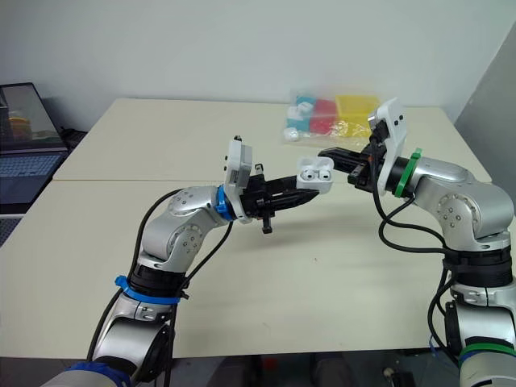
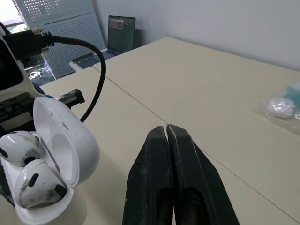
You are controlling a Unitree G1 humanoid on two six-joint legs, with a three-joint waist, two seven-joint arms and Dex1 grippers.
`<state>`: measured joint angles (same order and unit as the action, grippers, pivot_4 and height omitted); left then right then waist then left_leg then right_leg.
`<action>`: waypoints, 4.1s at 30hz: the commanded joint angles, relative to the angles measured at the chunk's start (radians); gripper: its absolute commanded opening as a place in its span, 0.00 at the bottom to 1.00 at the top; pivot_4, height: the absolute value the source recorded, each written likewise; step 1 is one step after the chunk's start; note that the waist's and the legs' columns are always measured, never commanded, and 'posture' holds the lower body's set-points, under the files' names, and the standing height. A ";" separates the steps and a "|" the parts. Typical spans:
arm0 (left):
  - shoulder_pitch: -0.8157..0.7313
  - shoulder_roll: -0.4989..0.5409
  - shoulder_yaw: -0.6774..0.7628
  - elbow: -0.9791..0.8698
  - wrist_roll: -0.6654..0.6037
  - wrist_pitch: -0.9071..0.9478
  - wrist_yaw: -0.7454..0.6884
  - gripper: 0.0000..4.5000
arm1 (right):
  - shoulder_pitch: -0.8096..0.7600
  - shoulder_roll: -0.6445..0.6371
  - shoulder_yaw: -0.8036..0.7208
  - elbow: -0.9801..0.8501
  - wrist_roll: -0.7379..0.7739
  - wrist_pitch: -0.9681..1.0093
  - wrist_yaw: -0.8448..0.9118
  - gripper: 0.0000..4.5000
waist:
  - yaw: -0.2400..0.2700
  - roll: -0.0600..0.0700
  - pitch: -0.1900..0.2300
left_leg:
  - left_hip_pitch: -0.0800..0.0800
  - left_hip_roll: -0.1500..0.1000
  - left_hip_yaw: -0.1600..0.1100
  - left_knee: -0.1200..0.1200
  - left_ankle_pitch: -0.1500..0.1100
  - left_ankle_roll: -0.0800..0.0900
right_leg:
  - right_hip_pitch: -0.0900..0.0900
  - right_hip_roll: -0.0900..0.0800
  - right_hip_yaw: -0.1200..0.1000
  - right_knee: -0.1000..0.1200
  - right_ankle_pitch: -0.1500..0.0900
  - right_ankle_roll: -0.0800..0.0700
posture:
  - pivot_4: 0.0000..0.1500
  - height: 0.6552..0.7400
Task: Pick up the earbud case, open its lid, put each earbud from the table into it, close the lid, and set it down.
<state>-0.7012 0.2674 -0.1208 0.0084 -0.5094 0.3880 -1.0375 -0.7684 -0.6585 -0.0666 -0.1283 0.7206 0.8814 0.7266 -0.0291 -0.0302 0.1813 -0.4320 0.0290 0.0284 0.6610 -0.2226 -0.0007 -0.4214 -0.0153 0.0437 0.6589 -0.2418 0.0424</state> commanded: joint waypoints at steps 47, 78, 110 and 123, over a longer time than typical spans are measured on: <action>-0.056 -0.049 0.036 0.030 -0.001 -0.005 0.048 0.16 | 0.125 -0.019 -0.013 -0.223 -0.204 -0.275 0.009 0.02 | 0.001 0.000 0.000 | 0.000 0.000 0.000 0.001 0.000 0.000 | 0.000 0.000 0.000 0.002 0.000 0.000 | 1.00 1.00; 0.084 0.127 0.087 0.119 -0.072 0.701 0.200 0.16 | 0.426 -0.247 -0.074 -0.355 -0.090 -0.328 0.331 0.99 | 0.003 0.000 0.000 | 0.001 0.000 -0.001 0.002 0.000 0.000 | 0.000 0.000 0.000 0.004 -0.003 0.004 | 1.00 1.00; 0.175 0.486 0.155 -0.005 -0.083 0.705 0.153 1.00 | 0.545 -0.233 -0.033 -0.181 -0.264 -0.565 0.397 1.00 | -0.009 0.000 0.000 | 0.022 0.002 0.001 -0.002 0.000 -0.001 | 0.013 0.001 0.001 0.005 -0.005 -0.010 | 1.00 1.00; 0.205 0.679 0.191 0.103 0.137 -0.016 -0.140 1.00 | 0.546 -0.216 -0.052 -0.168 -0.256 -0.541 0.355 1.00 | 0.023 0.000 0.000 | 0.010 0.001 0.004 -0.002 -0.001 -0.001 | 0.007 -0.009 0.000 -0.002 -0.004 -0.013 | 1.00 1.00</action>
<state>-0.4824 0.9348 0.0540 0.1424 -0.3826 0.4043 -1.1718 -0.2095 -0.8723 -0.0980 -0.2709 0.4537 0.3407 1.0850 -0.0061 -0.0306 0.1812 -0.4231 0.0298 0.0317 0.6594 -0.2233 -0.0012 -0.4155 -0.0234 0.0429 0.6576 -0.2462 0.0291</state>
